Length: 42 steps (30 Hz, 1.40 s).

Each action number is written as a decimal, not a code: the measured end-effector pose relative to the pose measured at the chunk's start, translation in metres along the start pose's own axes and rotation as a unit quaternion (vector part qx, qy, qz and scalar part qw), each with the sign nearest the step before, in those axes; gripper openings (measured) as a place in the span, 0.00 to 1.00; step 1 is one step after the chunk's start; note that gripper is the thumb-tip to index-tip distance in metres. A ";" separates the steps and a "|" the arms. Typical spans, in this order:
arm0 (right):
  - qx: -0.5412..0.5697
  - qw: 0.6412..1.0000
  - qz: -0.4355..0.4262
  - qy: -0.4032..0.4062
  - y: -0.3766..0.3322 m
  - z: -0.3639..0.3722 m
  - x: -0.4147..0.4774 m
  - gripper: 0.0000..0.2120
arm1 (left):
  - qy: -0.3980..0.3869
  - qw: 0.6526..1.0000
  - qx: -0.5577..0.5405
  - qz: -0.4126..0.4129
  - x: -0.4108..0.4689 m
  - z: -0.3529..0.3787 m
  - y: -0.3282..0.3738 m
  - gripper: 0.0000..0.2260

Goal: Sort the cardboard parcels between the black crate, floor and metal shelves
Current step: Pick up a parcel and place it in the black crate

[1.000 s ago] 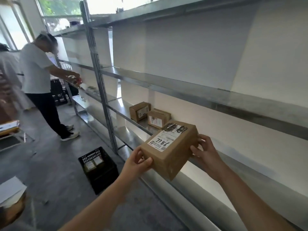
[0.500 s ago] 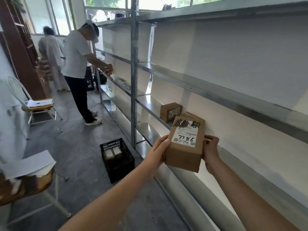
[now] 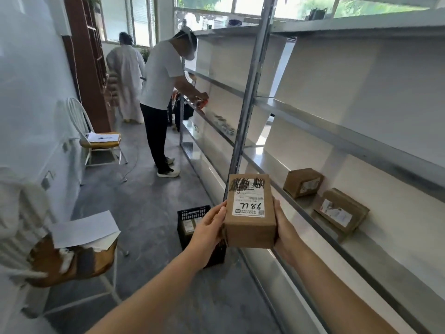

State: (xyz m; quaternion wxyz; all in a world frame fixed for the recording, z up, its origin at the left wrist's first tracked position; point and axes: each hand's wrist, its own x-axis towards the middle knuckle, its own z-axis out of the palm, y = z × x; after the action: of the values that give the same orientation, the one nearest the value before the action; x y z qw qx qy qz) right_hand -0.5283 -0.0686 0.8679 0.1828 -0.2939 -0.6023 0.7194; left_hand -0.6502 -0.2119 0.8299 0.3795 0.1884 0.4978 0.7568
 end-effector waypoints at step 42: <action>0.005 0.987 0.159 -0.021 -0.011 0.078 0.402 0.27 | 0.458 0.881 -0.105 0.056 0.313 -0.072 0.054 0.23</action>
State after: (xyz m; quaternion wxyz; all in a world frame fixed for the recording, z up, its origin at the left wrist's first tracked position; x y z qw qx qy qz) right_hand -0.8847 0.1225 0.8049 0.0551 -0.3702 -0.5483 0.7478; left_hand -0.9198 -0.0291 0.8182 0.0843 -0.1927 0.5224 0.8264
